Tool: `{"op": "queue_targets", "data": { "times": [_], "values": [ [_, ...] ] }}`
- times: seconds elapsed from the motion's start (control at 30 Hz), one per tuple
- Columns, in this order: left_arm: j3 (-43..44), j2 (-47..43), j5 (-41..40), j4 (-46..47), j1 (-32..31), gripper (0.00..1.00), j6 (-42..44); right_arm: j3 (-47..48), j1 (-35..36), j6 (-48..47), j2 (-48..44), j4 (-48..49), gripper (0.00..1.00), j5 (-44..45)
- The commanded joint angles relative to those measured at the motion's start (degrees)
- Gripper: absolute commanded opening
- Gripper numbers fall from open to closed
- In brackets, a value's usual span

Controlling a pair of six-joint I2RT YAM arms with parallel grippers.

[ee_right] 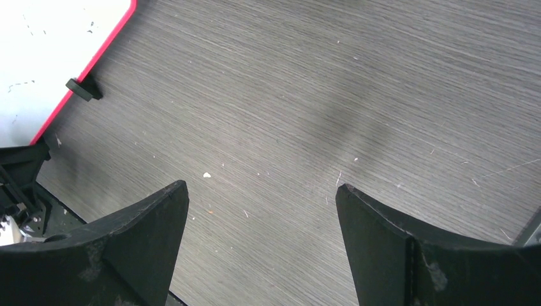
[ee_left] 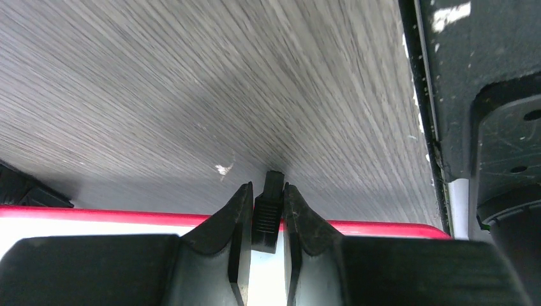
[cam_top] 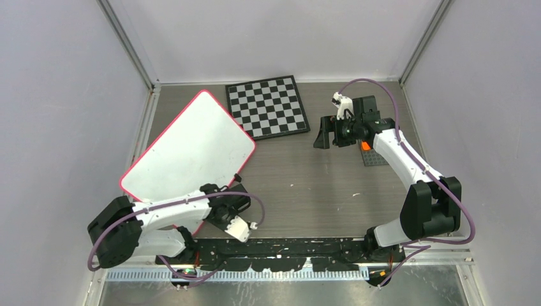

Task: Write a sentence on the whiteboard
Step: Move the whiteboard stand to the center of the board.

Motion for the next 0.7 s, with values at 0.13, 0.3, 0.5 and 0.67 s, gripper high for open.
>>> {"op": "queue_targets", "data": {
  "times": [0.13, 0.3, 0.5, 0.67],
  "values": [
    [6.0, 4.5, -3.1, 4.3, -7.1, 0.0, -2.7, 0.3, 0.1, -0.2, -1.9, 0.5, 0.9, 1.4],
    [8.8, 9.4, -3.7, 5.8, -11.6, 0.0, -2.2, 0.4, -0.2, 0.1, -2.7, 0.3, 0.9, 2.5],
    [14.3, 15.5, -4.0, 6.4, -16.7, 0.0, -1.3, 1.0, -5.0, 1.1, -3.7, -1.0, 0.9, -0.3],
    [19.4, 21.4, -4.2, 6.6, -19.3, 0.0, -1.0, 1.5, -12.0, 0.6, -4.3, -2.6, 0.9, -3.3]
  ]
}}
